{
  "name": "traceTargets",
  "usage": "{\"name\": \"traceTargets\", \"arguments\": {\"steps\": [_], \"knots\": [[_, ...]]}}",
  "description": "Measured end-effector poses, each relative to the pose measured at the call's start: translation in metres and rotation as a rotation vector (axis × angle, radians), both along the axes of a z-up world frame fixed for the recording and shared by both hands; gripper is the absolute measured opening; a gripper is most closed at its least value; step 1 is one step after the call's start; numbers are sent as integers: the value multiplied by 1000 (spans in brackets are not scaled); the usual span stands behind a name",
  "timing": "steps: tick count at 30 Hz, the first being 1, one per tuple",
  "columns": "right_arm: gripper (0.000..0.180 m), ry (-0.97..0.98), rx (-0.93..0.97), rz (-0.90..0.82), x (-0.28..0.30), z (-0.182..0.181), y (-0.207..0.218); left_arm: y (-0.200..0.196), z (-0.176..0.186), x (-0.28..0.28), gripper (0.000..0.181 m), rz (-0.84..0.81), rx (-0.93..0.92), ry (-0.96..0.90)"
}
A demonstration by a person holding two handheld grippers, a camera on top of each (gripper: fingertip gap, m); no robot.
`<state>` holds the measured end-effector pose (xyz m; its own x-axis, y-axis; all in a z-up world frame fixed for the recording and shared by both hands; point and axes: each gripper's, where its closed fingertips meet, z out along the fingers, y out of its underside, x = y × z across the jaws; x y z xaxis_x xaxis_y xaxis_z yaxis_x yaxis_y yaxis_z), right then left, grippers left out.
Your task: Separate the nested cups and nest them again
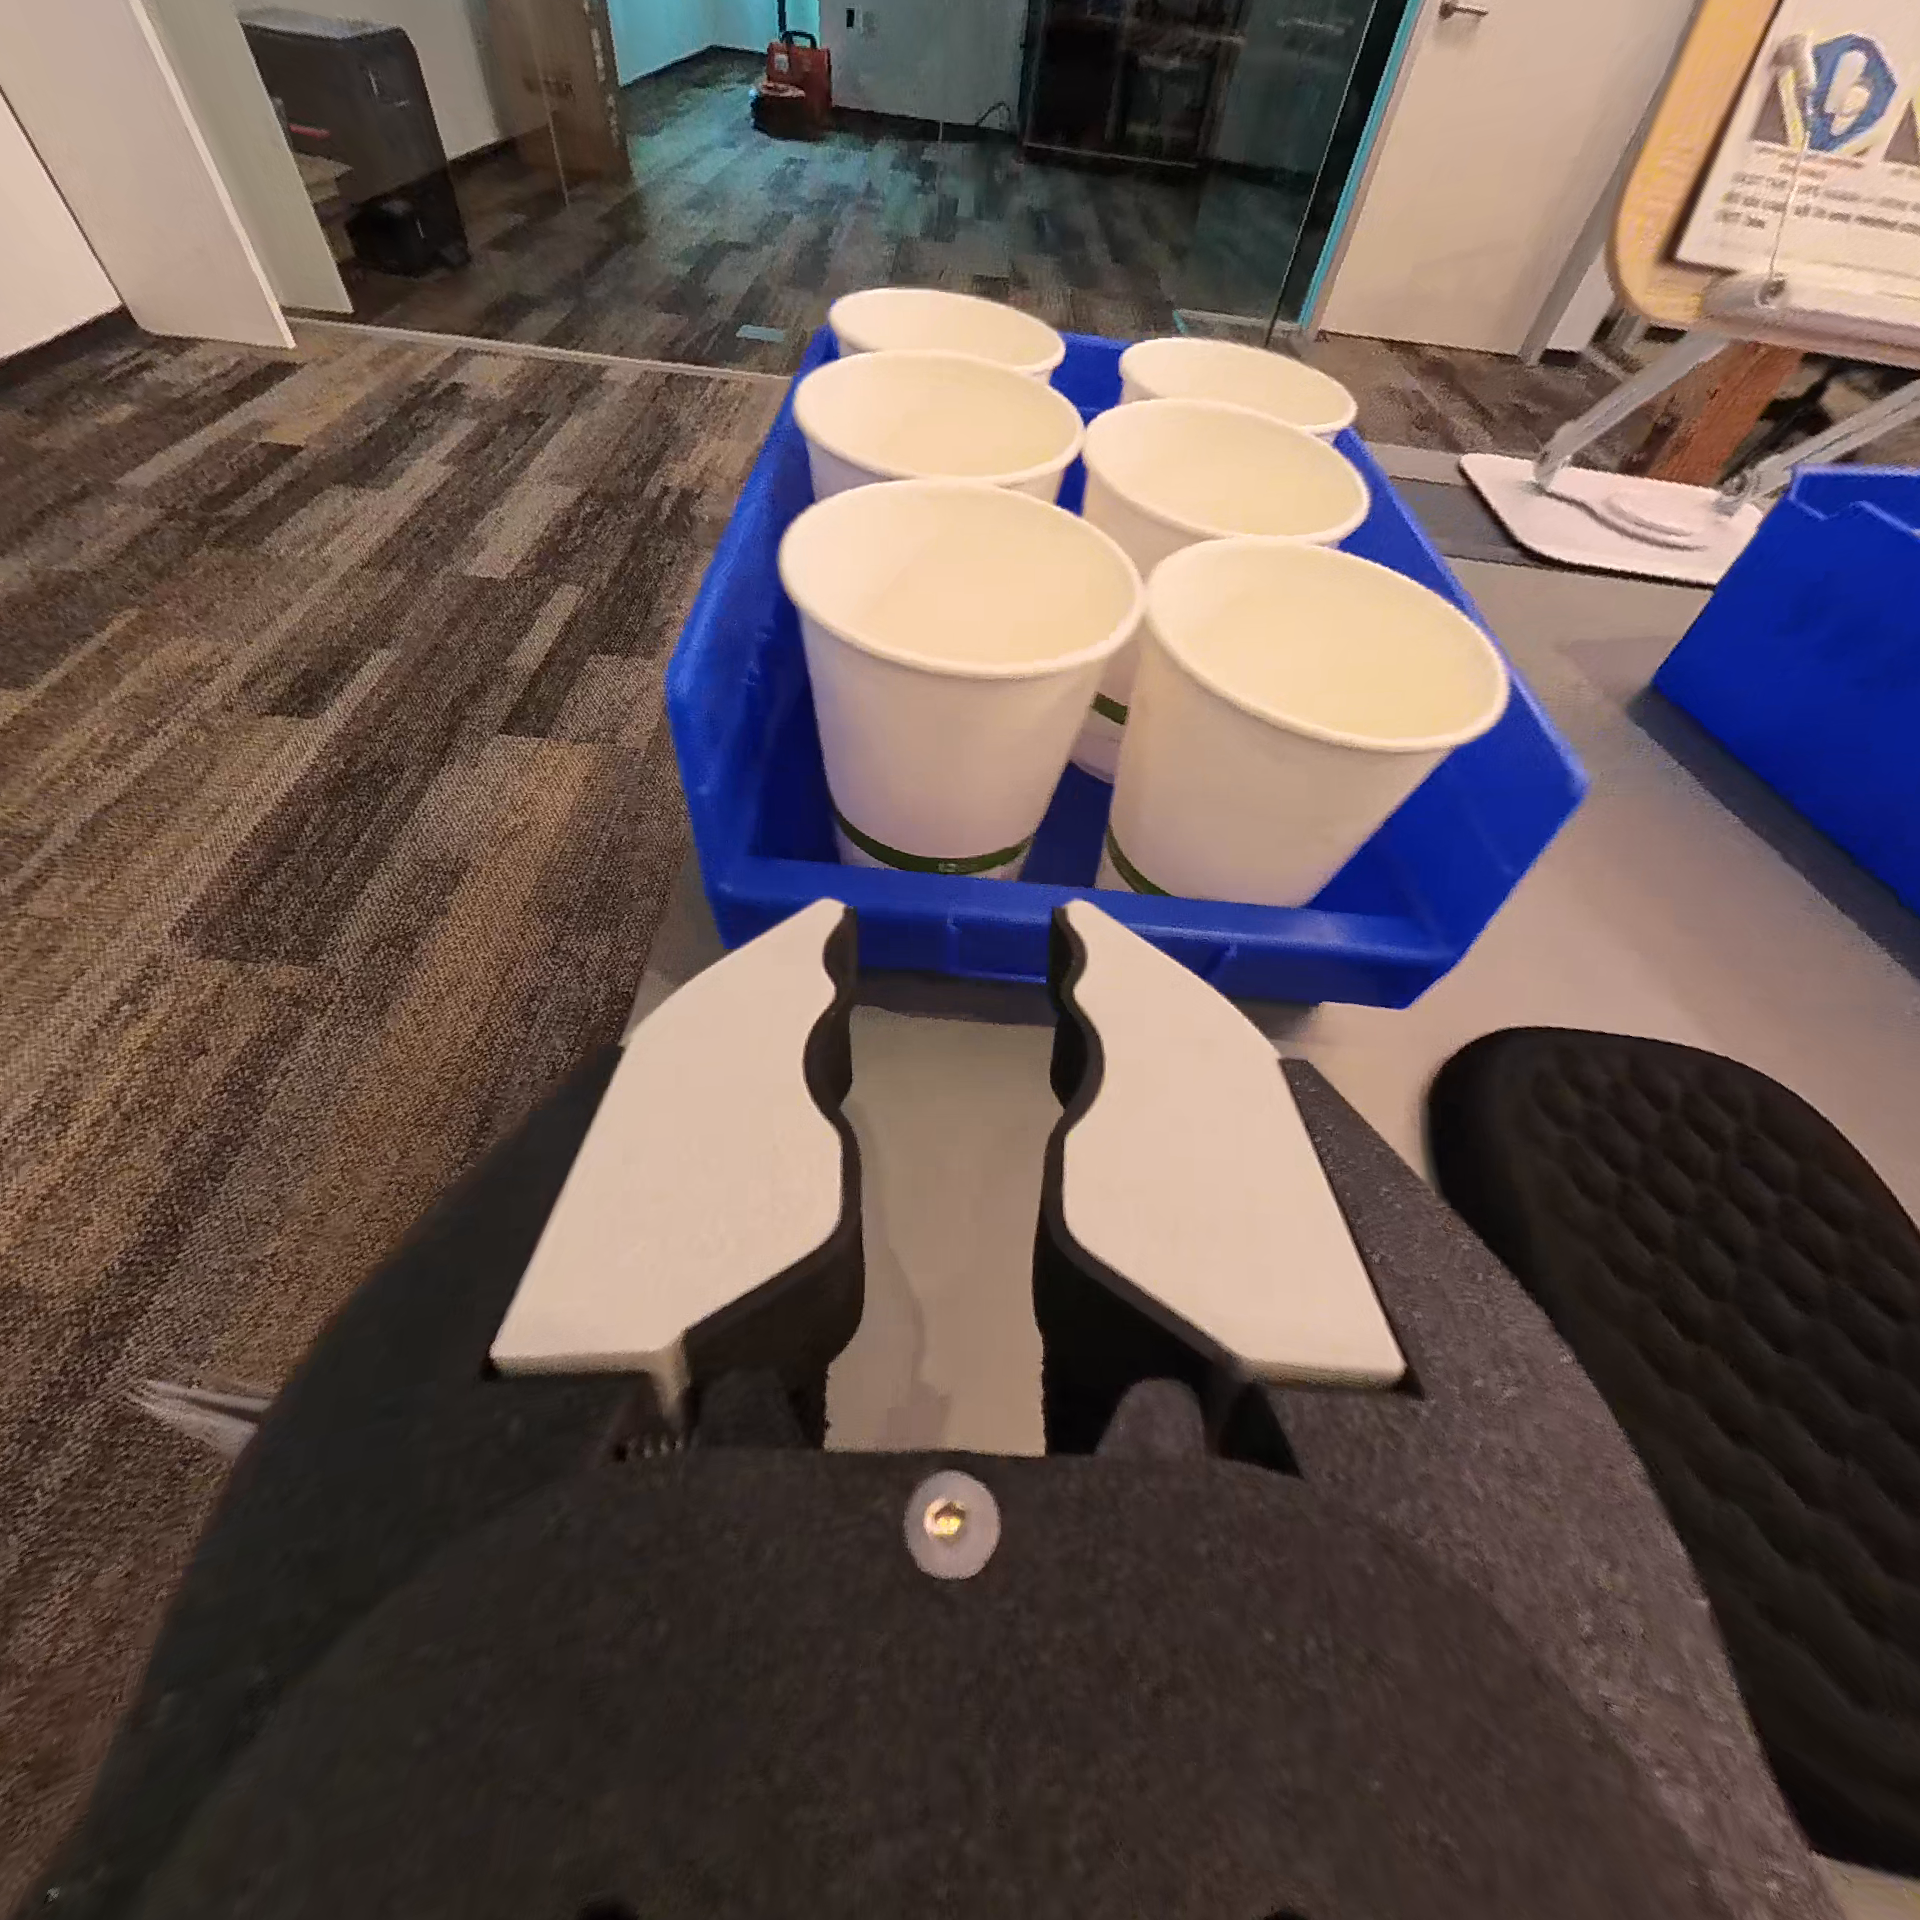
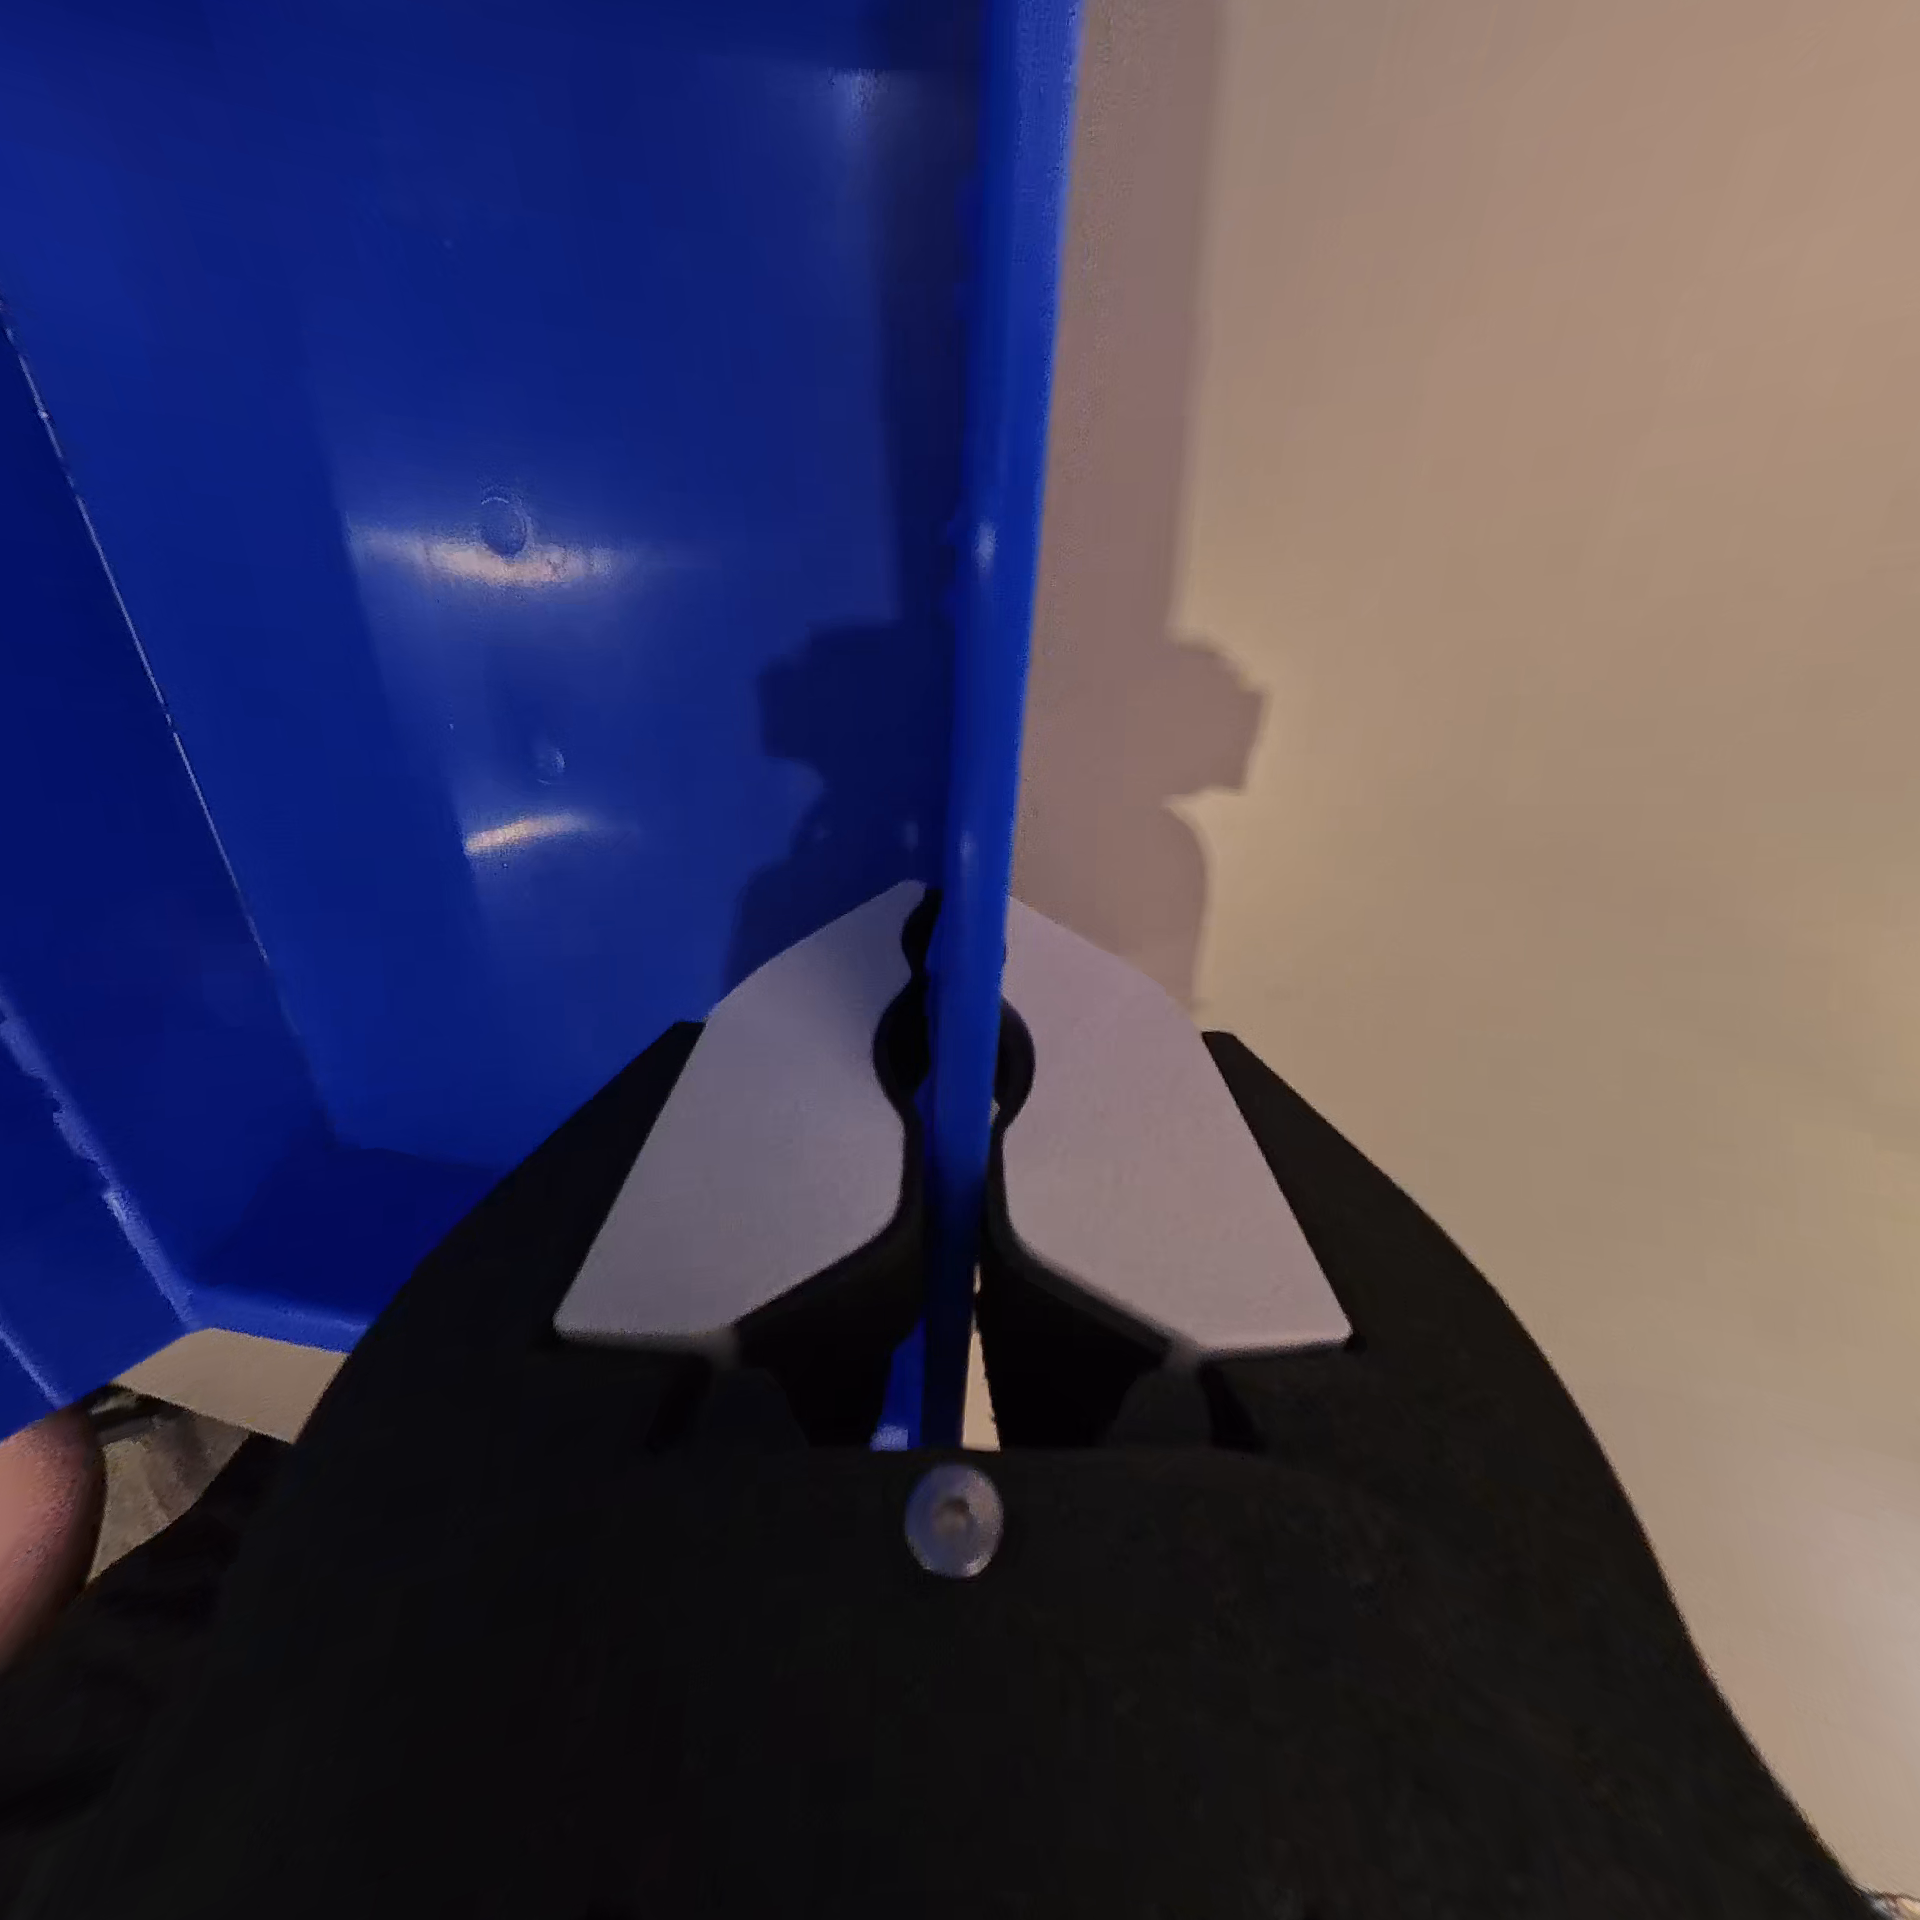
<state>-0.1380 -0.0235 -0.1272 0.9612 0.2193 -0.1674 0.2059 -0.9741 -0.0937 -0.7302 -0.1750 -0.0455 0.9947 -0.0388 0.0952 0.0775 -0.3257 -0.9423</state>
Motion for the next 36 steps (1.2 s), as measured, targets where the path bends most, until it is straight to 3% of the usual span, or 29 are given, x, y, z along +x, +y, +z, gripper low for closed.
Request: {"name": "traceTargets", "arguments": {"steps": [15,23,36], "knots": [[5,-1,-11,39,97,-1,4,-17,10,78,31,-71,-29,99],[5,-2,-5,-68,226,-3,-15,-23,26,96,31,-41,-35,149],[5,5,-11,-284,442,-6,-91,-21,46,143,30,-22,-33,204]]}}
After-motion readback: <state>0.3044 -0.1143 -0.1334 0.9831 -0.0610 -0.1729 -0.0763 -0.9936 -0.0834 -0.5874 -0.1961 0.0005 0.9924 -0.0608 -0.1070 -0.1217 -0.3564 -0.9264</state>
